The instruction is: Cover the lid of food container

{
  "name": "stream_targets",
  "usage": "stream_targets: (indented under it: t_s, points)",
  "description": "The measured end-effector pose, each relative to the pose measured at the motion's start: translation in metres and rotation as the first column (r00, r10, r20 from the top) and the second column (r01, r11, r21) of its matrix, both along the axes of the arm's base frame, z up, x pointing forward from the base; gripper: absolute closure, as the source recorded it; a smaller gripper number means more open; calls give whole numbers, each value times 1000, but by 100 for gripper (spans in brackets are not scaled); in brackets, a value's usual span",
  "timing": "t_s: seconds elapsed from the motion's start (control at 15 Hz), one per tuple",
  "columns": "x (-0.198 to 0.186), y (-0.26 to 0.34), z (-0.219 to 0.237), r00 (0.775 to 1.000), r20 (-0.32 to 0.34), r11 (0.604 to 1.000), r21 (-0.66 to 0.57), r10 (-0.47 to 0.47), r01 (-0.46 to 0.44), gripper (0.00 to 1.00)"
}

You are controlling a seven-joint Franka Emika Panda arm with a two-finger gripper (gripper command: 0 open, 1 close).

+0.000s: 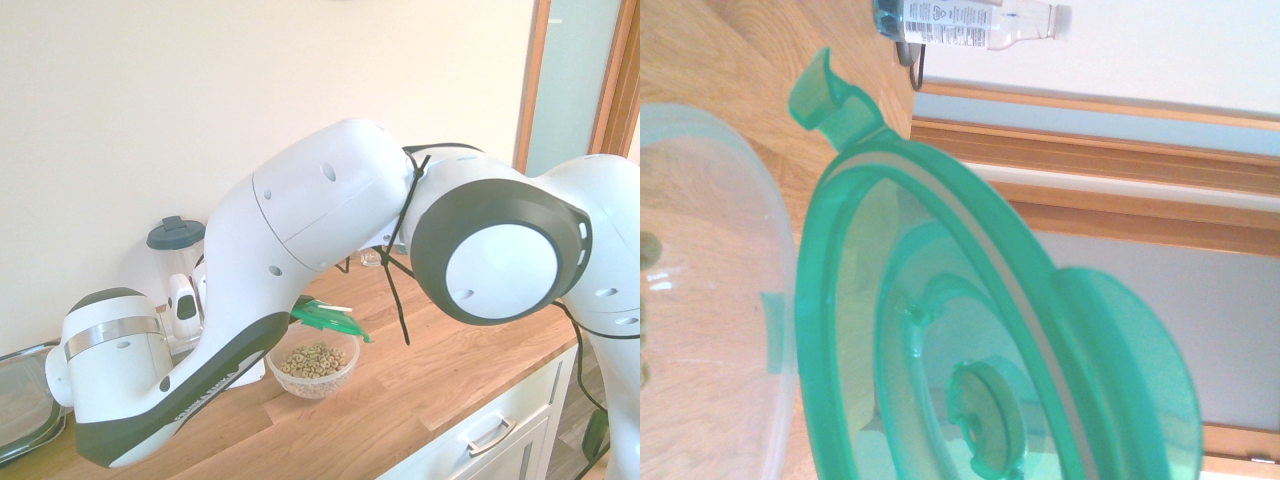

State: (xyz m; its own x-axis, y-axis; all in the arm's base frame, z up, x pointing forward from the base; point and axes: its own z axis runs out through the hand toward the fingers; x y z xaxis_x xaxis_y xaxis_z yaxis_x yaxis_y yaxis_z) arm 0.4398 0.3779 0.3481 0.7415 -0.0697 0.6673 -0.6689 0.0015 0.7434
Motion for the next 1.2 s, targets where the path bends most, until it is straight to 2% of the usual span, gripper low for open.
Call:
stream_targets:
  t_s: [0.73, 1.2]
  points:
    - [-19, 18, -8, 999, -46, 999, 38, 21, -19, 0]
    - [-28, 61, 22, 995, -46, 972, 222, 83, -71, 0]
